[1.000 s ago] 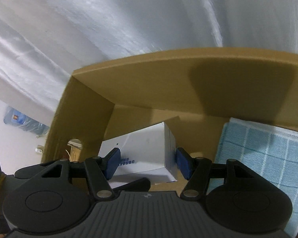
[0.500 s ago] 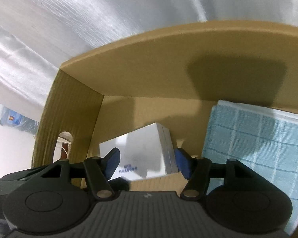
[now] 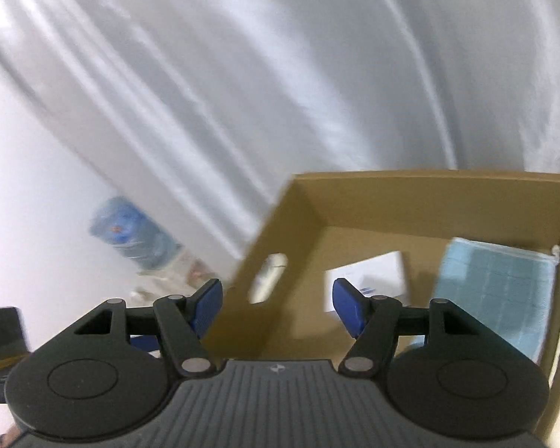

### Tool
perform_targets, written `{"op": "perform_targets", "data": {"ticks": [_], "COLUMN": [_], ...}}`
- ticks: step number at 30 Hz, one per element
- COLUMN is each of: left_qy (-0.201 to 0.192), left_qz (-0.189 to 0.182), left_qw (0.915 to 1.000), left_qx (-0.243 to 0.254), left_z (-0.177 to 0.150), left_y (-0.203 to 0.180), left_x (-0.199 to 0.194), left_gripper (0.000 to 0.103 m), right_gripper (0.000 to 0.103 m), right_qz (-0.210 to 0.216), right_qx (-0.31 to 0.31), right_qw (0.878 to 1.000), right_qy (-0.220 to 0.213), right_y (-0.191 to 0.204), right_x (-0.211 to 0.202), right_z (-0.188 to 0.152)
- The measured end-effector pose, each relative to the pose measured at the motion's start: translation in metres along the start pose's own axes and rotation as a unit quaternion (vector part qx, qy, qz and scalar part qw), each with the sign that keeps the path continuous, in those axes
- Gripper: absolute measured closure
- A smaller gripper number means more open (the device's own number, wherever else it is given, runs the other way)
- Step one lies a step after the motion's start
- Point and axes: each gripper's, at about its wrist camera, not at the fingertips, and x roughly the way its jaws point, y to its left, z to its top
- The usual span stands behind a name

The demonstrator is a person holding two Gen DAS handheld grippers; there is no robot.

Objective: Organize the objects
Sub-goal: 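Open the right tool to drop the white box into the cardboard box, then lower the open right tool over the white-and-pink tube on the table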

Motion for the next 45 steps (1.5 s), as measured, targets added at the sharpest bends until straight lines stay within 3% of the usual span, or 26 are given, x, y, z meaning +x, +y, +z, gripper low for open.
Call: {"op": "perform_targets", "data": {"ticks": [4,8,14,17,23,29,33,42,45], "left_qy": [-0.022,-0.023,0.012,0.030,0.067,0.074,0.076,0.091,0.094], "left_qz": [0.033,0.061,0.060,0.070,0.062,0.033,0.010,-0.021,-0.012], "left_qw": [0.9990,0.9970,0.9954,0.9937,0.9906,0.9900,0.9892,0.9860,0.9870], "left_qx": [-0.019,-0.040,-0.074,-0.082,-0.103,-0.115,-0.125,-0.138,-0.130], "left_z": [-0.036,-0.066,-0.098,-0.109,-0.129,-0.130,-0.130,-0.134,-0.138], "left_y": [0.017,0.035,0.056,0.067,0.085,0.096,0.100,0.103,0.099], "left_x": [-0.030,-0.040,-0.015,0.007,0.030,0.043,0.048,0.052,0.050], "left_gripper": [0.005,0.004,0.004,0.006,0.022,0.028,0.030,0.038,0.039], "right_gripper": [0.034,0.034,0.034,0.035,0.042,0.057,0.058,0.067,0.070], "right_qz": [0.038,0.064,0.058,0.035,-0.009,-0.041,-0.052,-0.009,0.005], "right_qx": [-0.021,-0.037,-0.055,-0.052,-0.054,-0.073,-0.073,-0.002,0.015], "right_qw": [0.999,0.997,0.992,0.990,0.989,0.985,0.983,0.980,0.978], "right_qy": [0.001,0.023,0.097,0.127,0.141,0.148,0.158,0.201,0.207], "right_y": [0.029,0.055,0.076,0.072,0.065,0.064,0.059,0.042,0.037], "right_x": [-0.017,-0.006,0.056,0.095,0.142,0.161,0.176,0.175,0.171], "right_z": [-0.025,-0.058,-0.109,-0.127,-0.140,-0.145,-0.153,-0.163,-0.168]}}
